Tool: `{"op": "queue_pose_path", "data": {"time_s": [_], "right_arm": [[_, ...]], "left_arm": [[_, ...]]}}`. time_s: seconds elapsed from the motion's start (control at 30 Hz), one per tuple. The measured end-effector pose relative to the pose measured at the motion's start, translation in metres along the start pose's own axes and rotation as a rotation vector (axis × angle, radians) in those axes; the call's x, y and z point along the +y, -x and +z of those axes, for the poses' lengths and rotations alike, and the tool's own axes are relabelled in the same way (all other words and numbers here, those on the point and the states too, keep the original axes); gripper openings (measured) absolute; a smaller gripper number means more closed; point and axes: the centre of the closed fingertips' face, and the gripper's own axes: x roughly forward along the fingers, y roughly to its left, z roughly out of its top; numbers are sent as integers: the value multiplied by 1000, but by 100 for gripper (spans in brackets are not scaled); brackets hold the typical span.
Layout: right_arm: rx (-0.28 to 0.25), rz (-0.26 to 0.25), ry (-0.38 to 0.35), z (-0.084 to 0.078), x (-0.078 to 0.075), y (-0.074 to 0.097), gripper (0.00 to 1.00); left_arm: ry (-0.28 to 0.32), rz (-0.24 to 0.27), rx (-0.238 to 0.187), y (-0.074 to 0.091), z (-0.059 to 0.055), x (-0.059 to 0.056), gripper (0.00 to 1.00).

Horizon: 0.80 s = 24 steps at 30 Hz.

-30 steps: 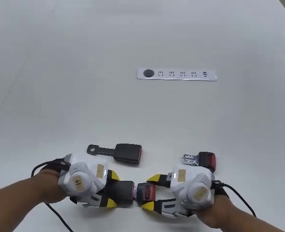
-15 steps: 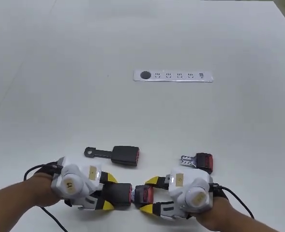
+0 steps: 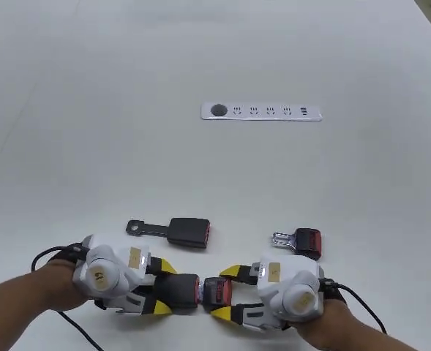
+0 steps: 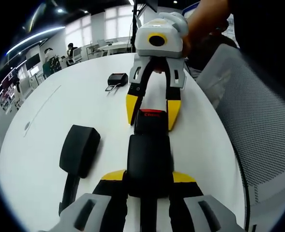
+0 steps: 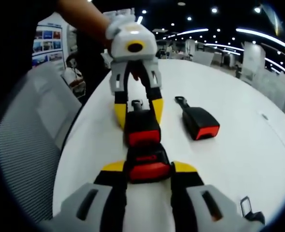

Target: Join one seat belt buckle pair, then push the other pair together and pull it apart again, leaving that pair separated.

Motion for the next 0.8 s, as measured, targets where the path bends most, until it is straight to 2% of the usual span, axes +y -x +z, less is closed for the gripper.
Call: {"op": "queue_pose_path", "data": {"time_s": [0.6,0.8], "right_arm": [[-9,1,-15,0,-1,-1,34],[-4,0,-14,0,0,-1,34]], "left_arm": [[1,-15,4,0,-2,1,33],[-15,-16,18,0,-2,1,34]]}}
